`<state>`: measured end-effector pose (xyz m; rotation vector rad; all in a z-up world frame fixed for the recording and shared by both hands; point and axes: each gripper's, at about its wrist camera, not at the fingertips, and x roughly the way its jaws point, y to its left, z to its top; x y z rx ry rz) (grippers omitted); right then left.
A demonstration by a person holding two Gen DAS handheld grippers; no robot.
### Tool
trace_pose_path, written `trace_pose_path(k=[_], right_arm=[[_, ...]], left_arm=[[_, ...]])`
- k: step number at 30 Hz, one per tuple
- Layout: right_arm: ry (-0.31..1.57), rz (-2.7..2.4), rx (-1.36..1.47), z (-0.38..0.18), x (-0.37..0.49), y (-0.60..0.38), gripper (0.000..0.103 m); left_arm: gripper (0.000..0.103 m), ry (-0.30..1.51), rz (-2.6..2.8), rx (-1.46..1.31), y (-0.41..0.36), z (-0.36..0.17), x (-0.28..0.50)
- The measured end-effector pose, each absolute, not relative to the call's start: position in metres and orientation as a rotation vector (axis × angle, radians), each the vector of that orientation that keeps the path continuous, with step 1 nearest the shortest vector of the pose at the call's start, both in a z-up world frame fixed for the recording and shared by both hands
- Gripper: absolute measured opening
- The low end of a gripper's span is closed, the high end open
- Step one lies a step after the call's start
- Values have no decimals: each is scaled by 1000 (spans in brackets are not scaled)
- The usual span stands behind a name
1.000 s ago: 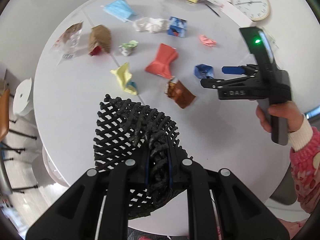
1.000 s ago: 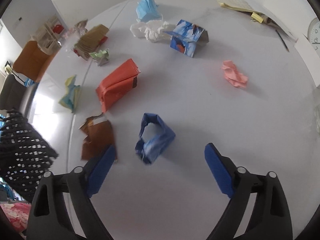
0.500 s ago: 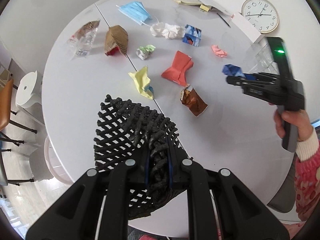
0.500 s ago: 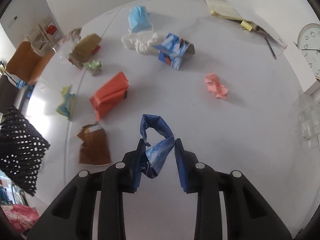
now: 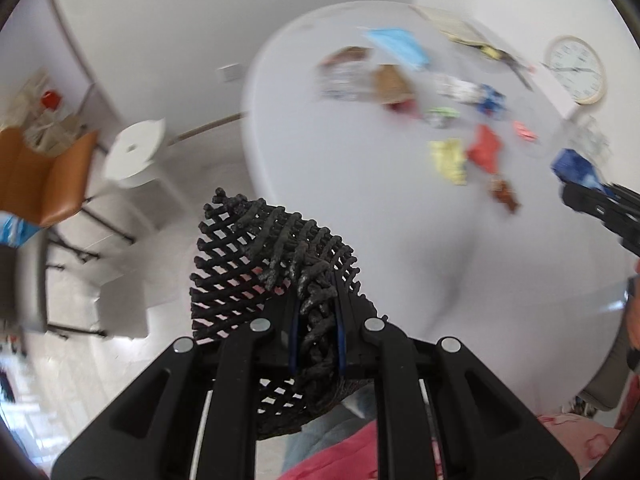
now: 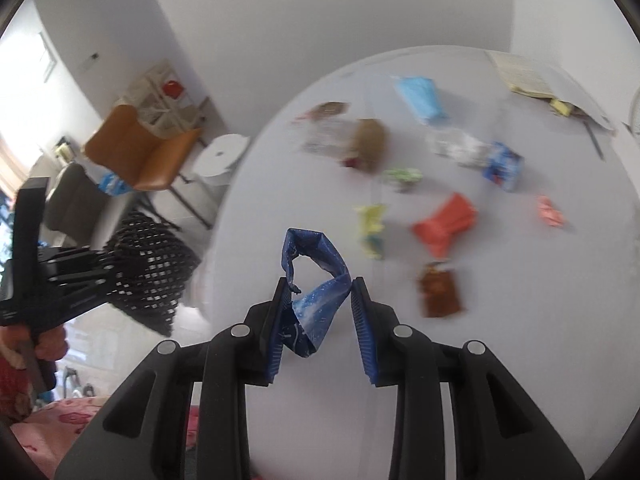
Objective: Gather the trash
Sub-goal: 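Drop the mesh sleeve and blue paper into the wastebasket with both grippers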
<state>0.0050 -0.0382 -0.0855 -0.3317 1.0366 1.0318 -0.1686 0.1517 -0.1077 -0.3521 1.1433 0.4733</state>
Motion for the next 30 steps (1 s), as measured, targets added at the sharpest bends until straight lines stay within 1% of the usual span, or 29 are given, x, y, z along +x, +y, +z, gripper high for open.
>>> trace_pose_path(k=[5,10,11,13,14,15,16,17,18,21,30], right_arm=[[1051,1131,-366,-88,-41,30,33],[1073,1167,-379,-92,-71,76,33],[1077,1166,-384,-93,-77,83,33],[1084,1163,-395,-94,-85,95,33],[1088,1159,-401,-95,-88,100,33],[1093,1153,-410,-97,-91,106,33],[1096,1150,-414,-98,-94,109,33],[1100,1145,-419,-99,-95,112,33],[1103,1141,-424,-100,-97,114,33],[1112,1129,-440,-102,-101,122,33],[1139,1130,-485,-114,-106,140,33]], left_arm=[[13,1194,541,-376,207,-137,-204],[13,1260,499,-396,241,-184,-206],[15,1265,480,-408,247,-194,-204],[23,1278,465,-435,259,-211,-199],[33,1279,455,-449,264,-217,-198],[47,1282,457,-453,270,-223,-194],[55,1283,469,-446,270,-224,-193],[71,1280,485,-432,273,-225,-192],[77,1266,493,-413,275,-223,-192],[80,1255,469,-388,277,-221,-192],[83,1209,535,-437,293,-200,-217]])
